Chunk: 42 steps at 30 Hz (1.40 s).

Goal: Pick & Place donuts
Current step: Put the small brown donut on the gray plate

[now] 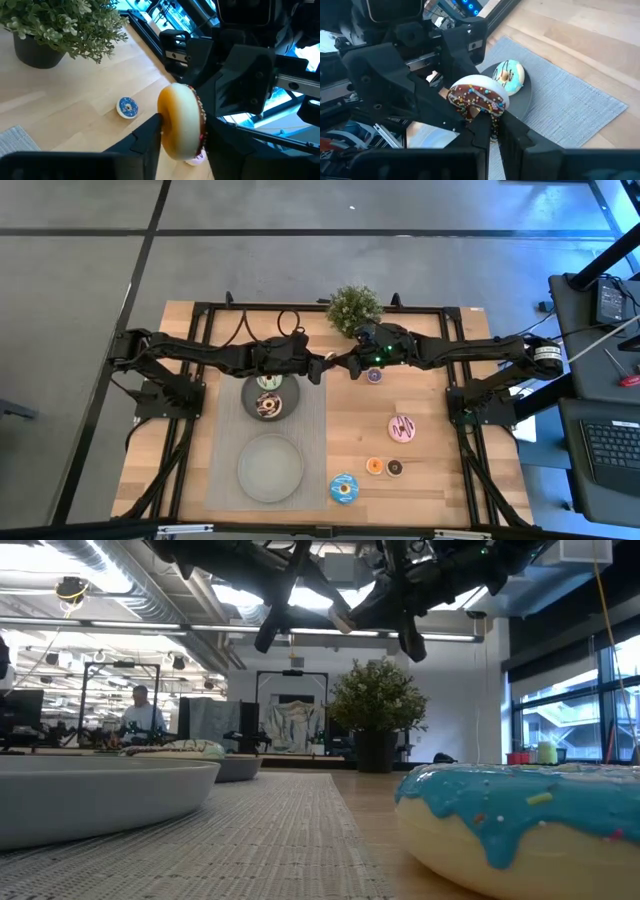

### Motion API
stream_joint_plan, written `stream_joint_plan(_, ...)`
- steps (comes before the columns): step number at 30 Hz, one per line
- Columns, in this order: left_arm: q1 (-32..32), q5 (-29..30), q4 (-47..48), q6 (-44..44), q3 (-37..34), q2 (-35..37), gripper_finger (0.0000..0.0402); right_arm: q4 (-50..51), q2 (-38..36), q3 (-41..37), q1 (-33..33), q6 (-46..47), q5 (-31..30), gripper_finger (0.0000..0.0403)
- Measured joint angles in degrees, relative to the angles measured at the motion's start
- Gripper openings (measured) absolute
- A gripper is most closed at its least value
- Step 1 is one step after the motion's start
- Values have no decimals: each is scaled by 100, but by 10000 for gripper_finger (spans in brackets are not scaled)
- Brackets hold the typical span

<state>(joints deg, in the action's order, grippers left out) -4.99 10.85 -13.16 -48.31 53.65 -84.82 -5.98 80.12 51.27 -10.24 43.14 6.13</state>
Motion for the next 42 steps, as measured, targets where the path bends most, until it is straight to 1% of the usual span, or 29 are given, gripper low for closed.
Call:
stream_joint_plan(5, -2, 10, 13, 4, 0, 0, 83, 0, -2, 0, 0, -5, 4, 33)
stream_joint_plan(8, -1, 9, 16, 90, 0, 0, 64, -2, -2, 0, -3, -32, 71, 34)
stream_joint_plan(13, 2, -42, 25, 111, 0, 0, 51, 24, -7, 0, -4, -306, 235, 36)
stream_joint_plan(15, 2, -46, 19, 161, 0, 0, 51, 24, -7, 0, -4, -374, 276, 45)
stream_joint_plan(17, 4, -74, 14, 177, 0, 0, 52, 63, -31, -2, -8, -446, 307, 63)
stream_joint_plan(20, 7, -216, -25, 179, 2, 57, 56, 190, -150, -2, -77, -461, 418, 104)
stream_joint_plan(25, -2, -312, 63, 247, 5, 244, 58, 721, -609, -2, -252, -544, 442, 178)
stream_joint_plan(27, 0, -375, 296, 258, 7, 365, 57, 865, -843, -2, -316, -624, 430, 202)
stream_joint_plan(29, 0, -667, 665, 256, 7, 466, 57, 1051, -1075, -2, -393, -731, 426, 219)
stream_joint_plan(33, 101, -1758, 1602, 21, 7, 677, 61, 1438, -1470, -2, -544, -867, 418, 238)
stream_joint_plan(38, 681, -2922, 2716, -375, 7, 758, 62, 1809, -1722, -2, -634, -1098, 391, 240)
stream_joint_plan(40, 1012, -3107, 3318, -540, 7, 756, 61, 1818, -1740, -2, -645, -1196, 405, 238)
stream_joint_plan(42, 1347, -3156, 3855, -665, -8, 756, 61, 1832, -1733, -2, -646, -1243, 404, 237)
